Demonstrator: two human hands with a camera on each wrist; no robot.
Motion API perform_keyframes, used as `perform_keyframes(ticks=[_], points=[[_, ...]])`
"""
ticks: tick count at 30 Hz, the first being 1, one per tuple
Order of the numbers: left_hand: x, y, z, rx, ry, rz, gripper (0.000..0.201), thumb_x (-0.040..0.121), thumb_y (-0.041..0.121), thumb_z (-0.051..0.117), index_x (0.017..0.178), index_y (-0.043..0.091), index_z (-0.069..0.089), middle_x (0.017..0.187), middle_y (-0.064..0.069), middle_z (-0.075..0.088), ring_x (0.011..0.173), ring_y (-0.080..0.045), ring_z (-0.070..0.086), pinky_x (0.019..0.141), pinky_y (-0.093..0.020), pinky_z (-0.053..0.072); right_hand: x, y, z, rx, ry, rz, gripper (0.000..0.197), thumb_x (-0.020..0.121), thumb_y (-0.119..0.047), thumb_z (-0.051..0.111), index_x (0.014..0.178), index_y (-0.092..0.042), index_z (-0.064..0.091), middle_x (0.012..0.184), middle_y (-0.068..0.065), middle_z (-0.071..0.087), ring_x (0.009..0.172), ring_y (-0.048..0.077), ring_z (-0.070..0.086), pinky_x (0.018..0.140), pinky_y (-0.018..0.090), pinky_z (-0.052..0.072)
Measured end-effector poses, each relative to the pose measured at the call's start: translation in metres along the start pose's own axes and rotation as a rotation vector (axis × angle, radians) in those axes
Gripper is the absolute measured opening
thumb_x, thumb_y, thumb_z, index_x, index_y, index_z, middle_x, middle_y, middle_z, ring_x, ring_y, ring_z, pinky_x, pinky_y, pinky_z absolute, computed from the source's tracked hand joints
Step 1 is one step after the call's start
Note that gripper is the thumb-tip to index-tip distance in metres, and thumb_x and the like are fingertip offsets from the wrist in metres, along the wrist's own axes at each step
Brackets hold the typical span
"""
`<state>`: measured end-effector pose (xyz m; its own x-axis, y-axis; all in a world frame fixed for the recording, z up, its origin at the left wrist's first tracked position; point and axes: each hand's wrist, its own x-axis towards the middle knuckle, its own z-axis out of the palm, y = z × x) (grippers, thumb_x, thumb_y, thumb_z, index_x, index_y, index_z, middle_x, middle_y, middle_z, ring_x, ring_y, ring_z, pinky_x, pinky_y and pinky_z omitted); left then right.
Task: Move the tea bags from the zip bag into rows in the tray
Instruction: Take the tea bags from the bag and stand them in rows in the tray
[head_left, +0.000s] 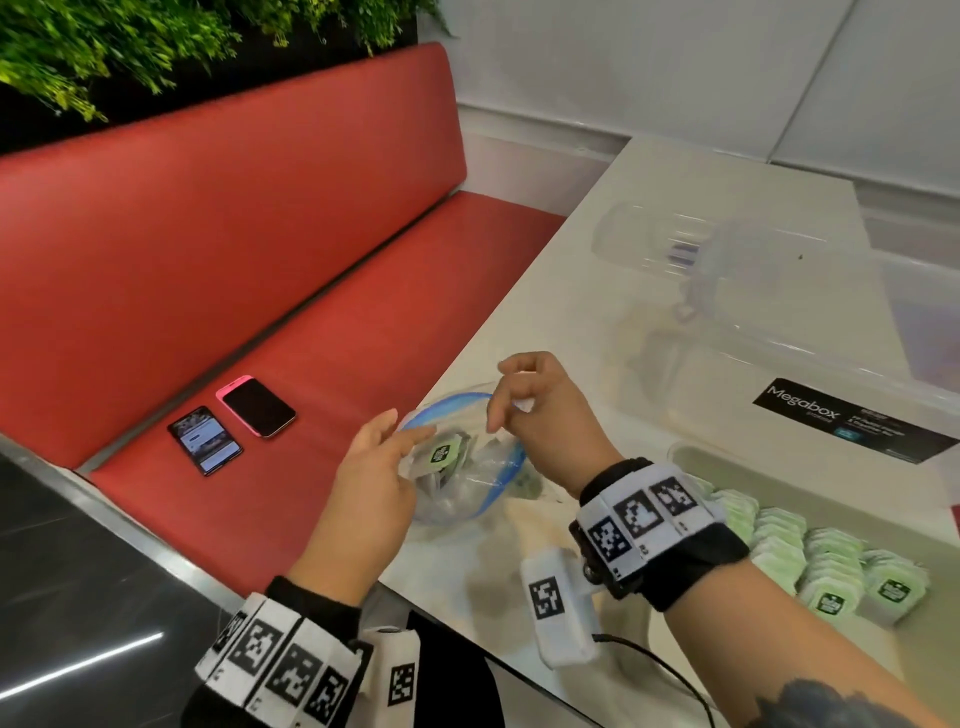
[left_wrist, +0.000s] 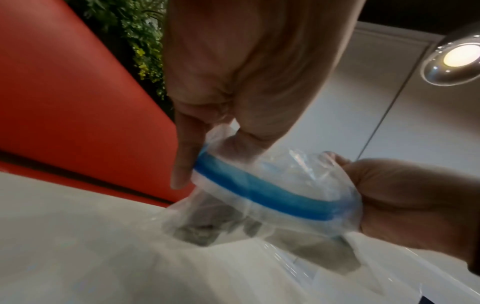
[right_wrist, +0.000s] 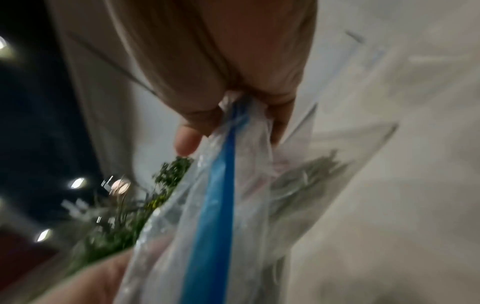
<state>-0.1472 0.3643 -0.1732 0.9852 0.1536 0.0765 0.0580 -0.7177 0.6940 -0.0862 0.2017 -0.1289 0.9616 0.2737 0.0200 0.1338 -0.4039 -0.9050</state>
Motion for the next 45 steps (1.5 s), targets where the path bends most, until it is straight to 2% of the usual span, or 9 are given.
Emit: perform_keyframes(ticks=[7,14,18,20,23,31,35,38,45], points=[[-0.001,0.003,0.014,0.091,-0.136,0.028,0.077,0.074,0.0,0.063,0.142,0.02,0.033,0.149,-0.003,0.022,0.129,-0.014,0.037,0.091,-0.006,0.026,-0.013,0.005,0.001,-1.038,-0.071,0.012,0.034,0.083,-0.021,0.06,0.117,-0.017,0.057,0.148,0.007,0.015,0.124,0.031,0.03,0.084,0.041,0.046],[-0.002,0.013,0.017,0.177,-0.19,-0.082,0.083,0.073,0.022,0.069,0.143,0.029,0.024,0.146,0.001,0.019,0.108,-0.021,0.055,0.086,-0.03,0.048,-0.014,0.015,0.004,-1.398,-0.25,0.049,0.065,0.084,-0.023,0.048,0.142,-0.022,0.02,0.155,0.011,-0.011,0.14,0.045,-0.012,0.098,0.078,-0.002],[-0.006,0.008,0.031,0.092,-0.173,-0.096,0.081,0.076,0.015,0.064,0.144,0.022,0.022,0.143,0.0,0.031,0.122,-0.015,0.043,0.084,-0.016,0.031,-0.009,0.007,0.001,-1.282,-0.231,-0.054,0.05,0.081,-0.026,0.062,0.129,-0.026,0.047,0.15,0.013,0.019,0.139,0.039,0.012,0.106,0.066,0.01],[-0.01,0.007,0.036,0.065,-0.133,-0.1,0.079,0.078,0.015,0.063,0.145,0.021,0.021,0.143,0.001,0.031,0.123,-0.014,0.042,0.083,-0.016,0.03,-0.008,-0.001,0.002,-1.126,-0.041,-0.183,0.028,0.082,-0.017,0.062,0.11,-0.02,0.061,0.122,0.008,0.049,0.115,0.031,0.045,0.086,0.038,0.038],[-0.015,0.004,0.039,0.057,-0.093,-0.083,0.076,0.081,0.018,0.061,0.145,0.019,0.021,0.144,0.001,0.031,0.121,-0.016,0.043,0.083,-0.019,0.034,-0.006,-0.009,0.008,-0.935,-0.17,0.014,0.017,0.09,-0.006,0.043,0.093,-0.008,0.06,0.106,0.008,0.062,0.096,0.026,0.059,0.068,0.028,0.038],[-0.025,0.003,0.039,0.045,-0.06,-0.045,0.069,0.085,0.021,0.06,0.144,0.019,0.024,0.145,0.001,0.03,0.122,-0.017,0.043,0.084,-0.021,0.035,0.016,0.006,0.05,-0.866,-0.542,0.36,0.033,0.099,-0.018,0.038,0.123,-0.001,0.054,0.13,0.014,0.054,0.122,0.025,0.05,0.099,0.032,0.038],[-0.026,0.002,0.04,0.013,-0.073,-0.05,0.074,0.08,0.015,0.064,0.142,0.018,0.025,0.145,0.0,0.029,0.123,-0.018,0.042,0.089,-0.027,0.039,0.02,0.018,0.061,-0.754,-0.392,0.416,0.024,0.093,-0.018,0.047,0.07,-0.009,0.049,0.085,0.009,0.061,0.082,0.023,0.059,0.066,0.028,0.047],[-0.026,0.0,0.039,0.04,-0.07,-0.068,0.077,0.078,0.022,0.067,0.142,0.02,0.024,0.146,0.002,0.027,0.123,-0.018,0.044,0.091,-0.03,0.042,0.018,0.019,0.061,-0.75,-0.35,0.426,0.027,0.089,-0.019,0.054,0.065,-0.011,0.044,0.062,0.001,0.042,0.058,0.016,0.045,0.049,0.024,0.033],[-0.021,0.007,0.029,0.065,-0.105,-0.128,0.073,0.077,0.03,0.065,0.142,0.027,0.03,0.155,0.003,0.011,0.13,-0.017,0.04,0.095,-0.024,0.037,0.005,0.007,0.022,-0.607,-0.111,0.275,0.032,0.075,-0.015,0.07,0.057,-0.016,0.044,0.062,0.0,0.048,0.067,0.022,0.049,0.05,0.024,0.032]])
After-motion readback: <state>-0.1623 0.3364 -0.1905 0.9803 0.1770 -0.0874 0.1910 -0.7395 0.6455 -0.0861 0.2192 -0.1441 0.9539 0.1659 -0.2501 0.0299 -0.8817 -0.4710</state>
